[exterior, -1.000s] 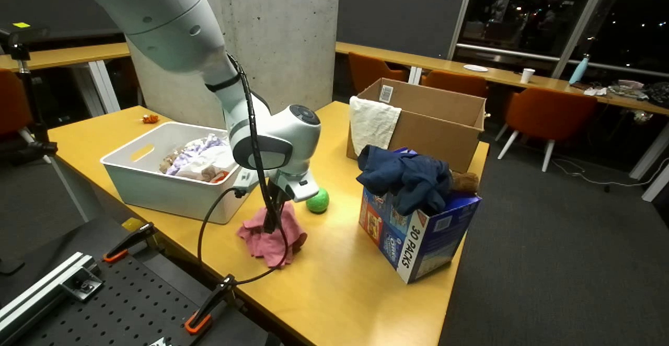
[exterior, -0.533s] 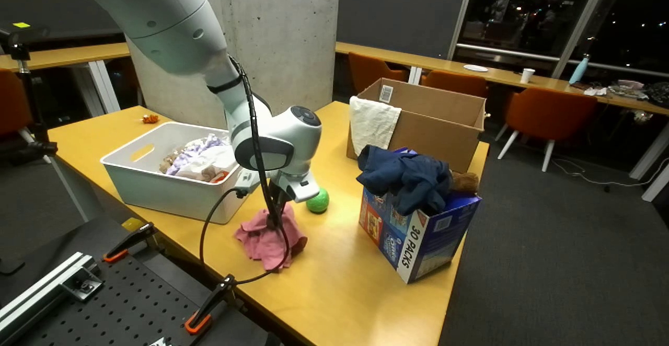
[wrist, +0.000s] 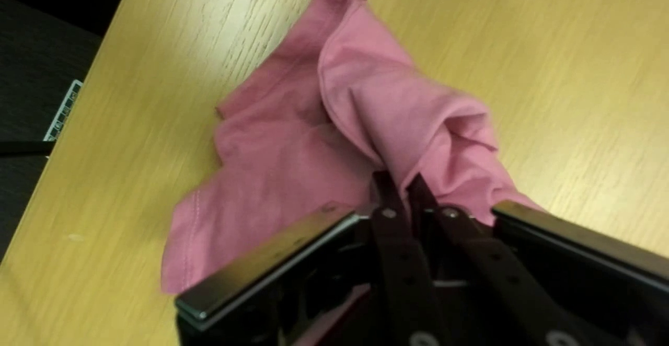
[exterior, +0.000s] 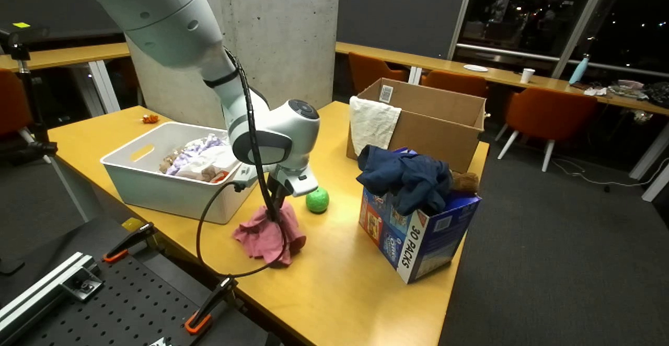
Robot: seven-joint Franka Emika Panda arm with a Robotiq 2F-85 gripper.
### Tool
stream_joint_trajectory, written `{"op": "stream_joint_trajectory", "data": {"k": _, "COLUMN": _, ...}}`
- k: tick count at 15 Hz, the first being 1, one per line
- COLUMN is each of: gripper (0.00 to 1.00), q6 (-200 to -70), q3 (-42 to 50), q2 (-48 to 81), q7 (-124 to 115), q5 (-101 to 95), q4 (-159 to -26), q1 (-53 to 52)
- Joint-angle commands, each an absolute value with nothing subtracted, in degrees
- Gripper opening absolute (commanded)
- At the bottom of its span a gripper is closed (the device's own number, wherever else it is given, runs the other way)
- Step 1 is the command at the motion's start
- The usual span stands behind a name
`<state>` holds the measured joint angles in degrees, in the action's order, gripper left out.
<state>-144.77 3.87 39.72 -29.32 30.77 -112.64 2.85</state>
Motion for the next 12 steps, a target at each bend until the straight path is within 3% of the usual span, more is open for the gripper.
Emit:
{"op": "stream_joint_trajectory", "data": {"k": 1, "gripper": 0.02, "q6": -144.88, "q3": 5.04, "q2": 32.56, "q7": -32.65, "q5": 29.1, "q4": -118.11, "q1": 0.85}}
{"op": "stream_joint_trajectory", "data": {"k": 8, "gripper": 0.02, "q6": -144.02, "q3": 6.2, "q2": 24.69, "q7": -37.97, "q5": 24.84, "q4": -121.88, "q1": -1.14}}
{"op": "stream_joint_trajectory", "data": {"k": 9, "gripper": 0.33, "q6": -144.03, "q3": 6.05, "q2": 24.67, "q7": -38.34, "q5": 24.36, "q4": -121.6, "q1": -1.01}}
{"op": "stream_joint_trajectory", "data": {"k": 10, "gripper": 0.34, "q6": -144.15, "q3": 5.83, "q2": 24.63, "q7": -38.54, "q5": 24.04, "q4": -121.53, "q1": -0.8}}
{"op": "stream_joint_trajectory", "data": {"k": 12, "gripper": 0.47, "q6": -144.31, "q3": 5.33, "q2": 25.07, "q7": -38.17, "q5": 24.59, "q4": -121.47, "q1": -0.36}}
